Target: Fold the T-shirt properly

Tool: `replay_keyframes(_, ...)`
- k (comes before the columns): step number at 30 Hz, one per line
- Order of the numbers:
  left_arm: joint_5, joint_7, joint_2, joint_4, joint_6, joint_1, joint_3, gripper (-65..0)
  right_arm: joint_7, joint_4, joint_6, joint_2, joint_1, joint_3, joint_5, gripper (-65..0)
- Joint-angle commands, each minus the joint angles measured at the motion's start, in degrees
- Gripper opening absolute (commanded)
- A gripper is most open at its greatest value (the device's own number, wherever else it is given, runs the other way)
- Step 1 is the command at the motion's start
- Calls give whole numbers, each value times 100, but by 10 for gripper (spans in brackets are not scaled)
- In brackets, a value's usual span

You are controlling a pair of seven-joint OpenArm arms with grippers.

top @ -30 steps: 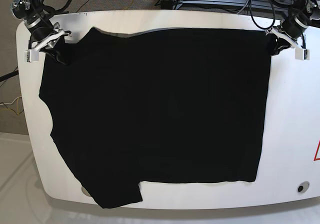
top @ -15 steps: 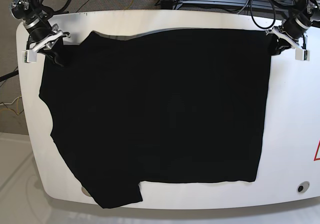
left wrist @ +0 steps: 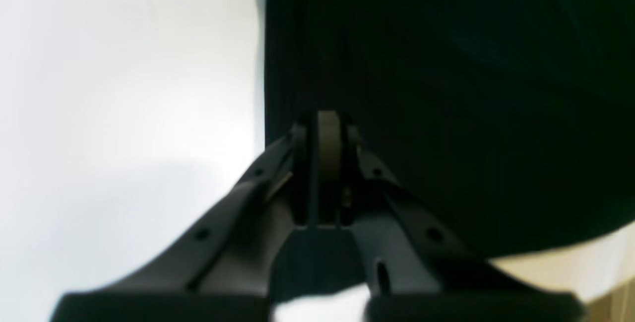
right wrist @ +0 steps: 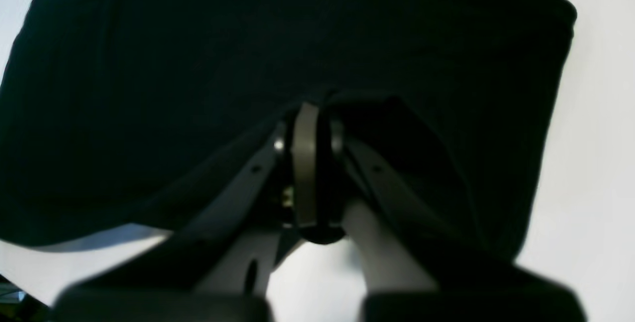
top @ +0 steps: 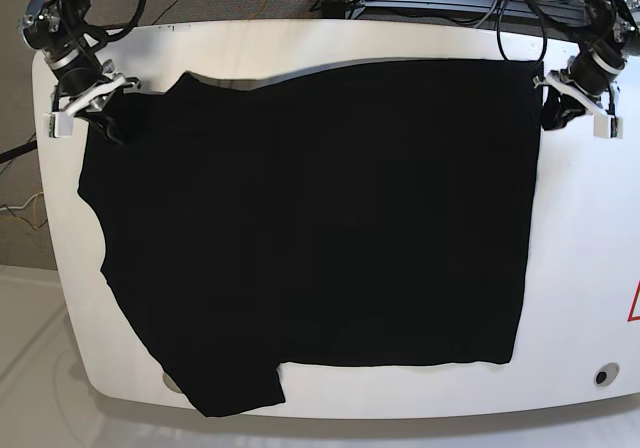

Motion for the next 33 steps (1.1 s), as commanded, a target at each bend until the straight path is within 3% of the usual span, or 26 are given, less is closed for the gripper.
replay_keyframes(1, -24, -145, -35, 52, 72, 70, 30, -591, 181, 90, 56, 76, -12, 22, 131, -639)
replay_keyframes(2, -9, -193, -25, 43, 119, 88, 58, -573, 187, 98, 56, 75, -22, 18, 130, -639)
replay_keyframes(4, 48, -439, 41, 40, 463, 303, 180, -438, 176, 179, 56, 76, -101, 40, 182, -640)
replay_keyframes(10, 6, -445, 34, 30, 505, 450, 208, -379, 167, 176, 56, 72, -128, 50, 256, -641)
replay_keyframes(20, -64, -304, -64, 188, 454, 569, 98, -367, 150, 125, 56, 77, -102, 91, 274, -644)
replay_keyframes(26, 280, -548, -98, 170, 339, 576, 95, -381, 134, 80, 56, 142, -17, 61, 219, -645)
replay_keyframes(28, 595, -758, -180, 122, 191, 517, 148, -473, 111, 90, 56, 199, 9, 33, 194, -643)
replay_keyframes(33, 658, -901, -173, 154, 113, 488, 132, -545, 101, 97, 56, 202, 47, -21, 174, -642)
